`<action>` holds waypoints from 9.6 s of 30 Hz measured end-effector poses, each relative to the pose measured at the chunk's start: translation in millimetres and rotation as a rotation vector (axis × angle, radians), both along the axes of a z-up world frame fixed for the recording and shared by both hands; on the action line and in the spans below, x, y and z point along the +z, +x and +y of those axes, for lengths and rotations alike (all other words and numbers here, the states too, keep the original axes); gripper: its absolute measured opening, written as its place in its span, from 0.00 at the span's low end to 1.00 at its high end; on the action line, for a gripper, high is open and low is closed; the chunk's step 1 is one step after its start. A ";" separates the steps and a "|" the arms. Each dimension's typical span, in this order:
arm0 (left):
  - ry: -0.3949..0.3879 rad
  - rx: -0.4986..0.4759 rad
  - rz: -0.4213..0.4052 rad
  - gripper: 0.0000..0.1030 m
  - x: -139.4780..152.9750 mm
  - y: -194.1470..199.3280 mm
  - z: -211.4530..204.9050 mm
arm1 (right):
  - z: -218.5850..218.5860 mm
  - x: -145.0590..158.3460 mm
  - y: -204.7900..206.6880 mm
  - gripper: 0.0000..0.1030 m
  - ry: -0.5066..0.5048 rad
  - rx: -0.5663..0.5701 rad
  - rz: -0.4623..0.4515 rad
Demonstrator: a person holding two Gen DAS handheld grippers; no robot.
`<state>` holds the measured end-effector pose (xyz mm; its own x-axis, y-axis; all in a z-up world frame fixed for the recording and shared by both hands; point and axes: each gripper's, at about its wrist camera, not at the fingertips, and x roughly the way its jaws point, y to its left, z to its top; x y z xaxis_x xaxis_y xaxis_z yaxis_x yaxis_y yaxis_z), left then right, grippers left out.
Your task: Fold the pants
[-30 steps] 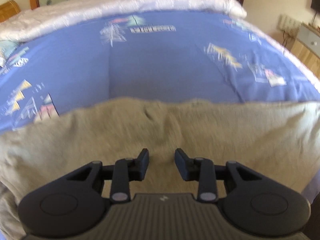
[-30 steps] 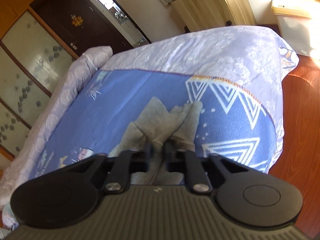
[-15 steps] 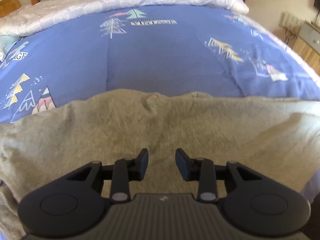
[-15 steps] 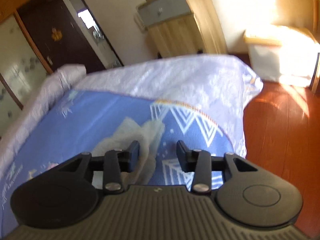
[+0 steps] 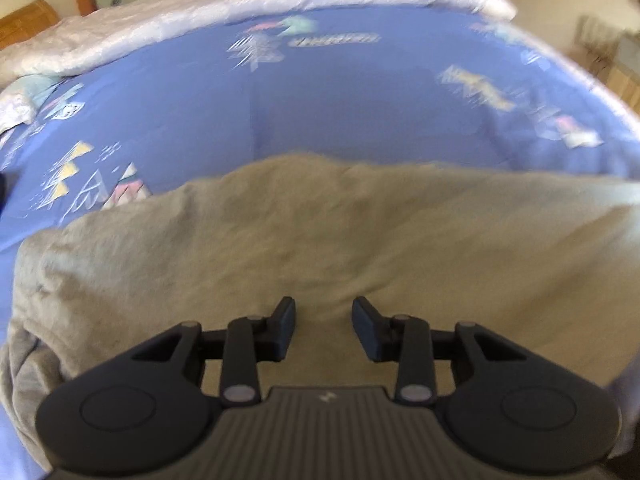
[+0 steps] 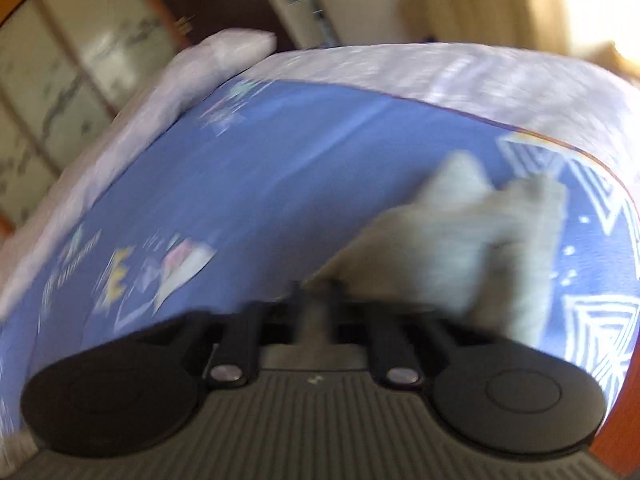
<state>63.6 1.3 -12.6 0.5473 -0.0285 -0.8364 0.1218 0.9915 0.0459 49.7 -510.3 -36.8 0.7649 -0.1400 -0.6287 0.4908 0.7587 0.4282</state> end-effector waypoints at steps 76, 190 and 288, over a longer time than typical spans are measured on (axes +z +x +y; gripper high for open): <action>-0.482 0.049 0.113 0.14 14.2 4.0 -8.8 | 197.4 15.1 -66.6 0.54 0.151 0.403 -0.036; -0.542 0.138 0.001 0.62 20.0 -38.4 63.6 | 276.3 22.1 16.8 0.19 0.192 0.798 -0.026; -0.051 -0.003 -0.027 1.00 -16.6 11.4 -67.2 | 231.5 -0.7 -0.7 0.62 -0.064 0.457 -0.044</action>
<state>74.9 -65.9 -29.2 0.5692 -0.0724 -0.8190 0.1237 0.9923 -0.0018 49.0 -278.8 -37.5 0.7832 0.1802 -0.5951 0.0821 0.9187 0.3862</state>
